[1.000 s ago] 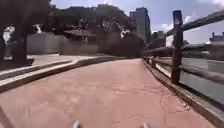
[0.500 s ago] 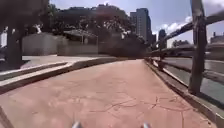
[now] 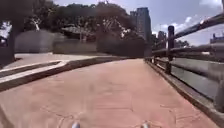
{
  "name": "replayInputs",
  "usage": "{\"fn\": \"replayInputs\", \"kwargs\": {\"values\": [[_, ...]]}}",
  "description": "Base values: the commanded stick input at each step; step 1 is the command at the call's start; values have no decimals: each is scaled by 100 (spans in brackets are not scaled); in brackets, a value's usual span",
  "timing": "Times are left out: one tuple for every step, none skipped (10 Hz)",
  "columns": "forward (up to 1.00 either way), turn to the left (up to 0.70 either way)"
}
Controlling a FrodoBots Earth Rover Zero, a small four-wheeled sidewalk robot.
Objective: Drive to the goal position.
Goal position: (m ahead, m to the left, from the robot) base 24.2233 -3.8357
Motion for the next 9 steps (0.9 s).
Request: {"fn": "replayInputs", "kwargs": {"values": [[100,0],[100,0],[100,0],[100,0],[100,0],[100,0],[100,0],[100,0],[100,0]]}}
